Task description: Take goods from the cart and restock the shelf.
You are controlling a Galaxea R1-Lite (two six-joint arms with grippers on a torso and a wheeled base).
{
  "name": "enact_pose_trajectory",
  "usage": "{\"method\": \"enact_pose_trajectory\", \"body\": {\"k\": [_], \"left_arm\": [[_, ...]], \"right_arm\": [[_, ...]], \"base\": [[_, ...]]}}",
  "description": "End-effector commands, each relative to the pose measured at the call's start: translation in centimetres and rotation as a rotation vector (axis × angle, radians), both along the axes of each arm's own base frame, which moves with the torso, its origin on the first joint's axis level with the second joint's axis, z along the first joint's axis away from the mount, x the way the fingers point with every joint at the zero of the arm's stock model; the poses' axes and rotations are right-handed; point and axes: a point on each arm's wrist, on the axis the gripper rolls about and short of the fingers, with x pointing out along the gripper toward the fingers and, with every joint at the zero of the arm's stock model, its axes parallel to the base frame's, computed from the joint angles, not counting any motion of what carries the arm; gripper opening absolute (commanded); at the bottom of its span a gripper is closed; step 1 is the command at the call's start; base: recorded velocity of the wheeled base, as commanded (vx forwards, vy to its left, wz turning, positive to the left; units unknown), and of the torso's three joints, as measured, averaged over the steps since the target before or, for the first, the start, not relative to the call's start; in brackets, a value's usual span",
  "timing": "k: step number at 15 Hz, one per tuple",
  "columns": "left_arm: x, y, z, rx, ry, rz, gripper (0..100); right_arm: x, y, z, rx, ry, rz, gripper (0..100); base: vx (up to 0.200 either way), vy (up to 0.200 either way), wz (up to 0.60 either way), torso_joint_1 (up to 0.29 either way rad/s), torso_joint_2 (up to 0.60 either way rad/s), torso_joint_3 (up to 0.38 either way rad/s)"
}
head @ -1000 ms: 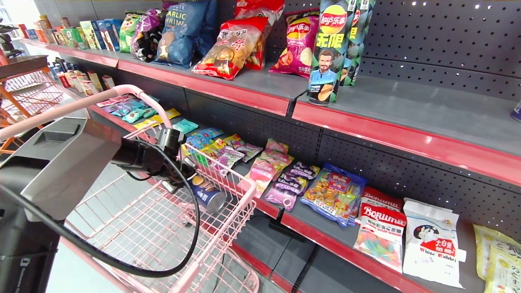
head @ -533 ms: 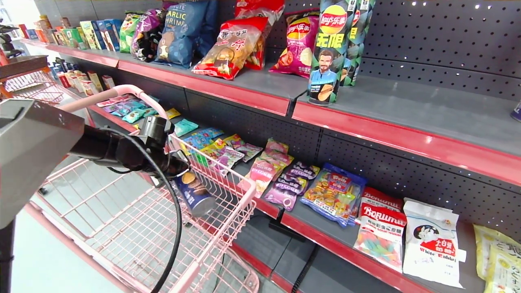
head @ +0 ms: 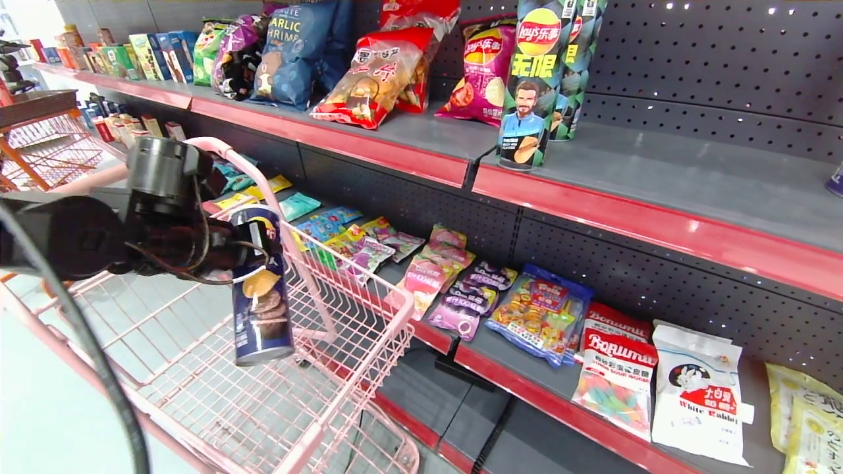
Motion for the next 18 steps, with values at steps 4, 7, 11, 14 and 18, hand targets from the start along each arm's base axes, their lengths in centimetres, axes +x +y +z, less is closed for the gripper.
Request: {"method": "enact_pose_trajectory", "body": {"k": [4, 7, 11, 14, 18], "left_arm": [[-12.7, 1.9, 7.8, 0.275, -0.410, -0.191, 0], [-19.7, 3.2, 7.7, 0.268, -0.526, -0.184, 0], [-25.9, 4.3, 5.7, 0.289, -0.639, -0.191, 0], [-28.1, 4.7, 5.3, 0.293, -0.708, -0.177, 0], [-29.8, 5.1, 5.0, 0.328, -0.749, -0.175, 0]], "right_arm": [[0.0, 0.0, 0.0, -0.001, 0.001, 0.000, 100], [0.0, 0.0, 0.0, -0.001, 0.001, 0.000, 100], [0.0, 0.0, 0.0, 0.001, 0.001, 0.000, 100], [0.0, 0.0, 0.0, -0.001, 0.001, 0.000, 100], [0.0, 0.0, 0.0, -0.001, 0.001, 0.000, 100]], "base": [[0.000, 0.000, 0.00, 0.000, 0.00, 0.000], [0.000, 0.000, 0.00, 0.000, 0.00, 0.000], [0.000, 0.000, 0.00, 0.049, -0.19, -0.132], [0.000, 0.000, 0.00, 0.141, -0.46, -0.313], [0.000, 0.000, 0.00, 0.185, -0.53, -0.348]]}}
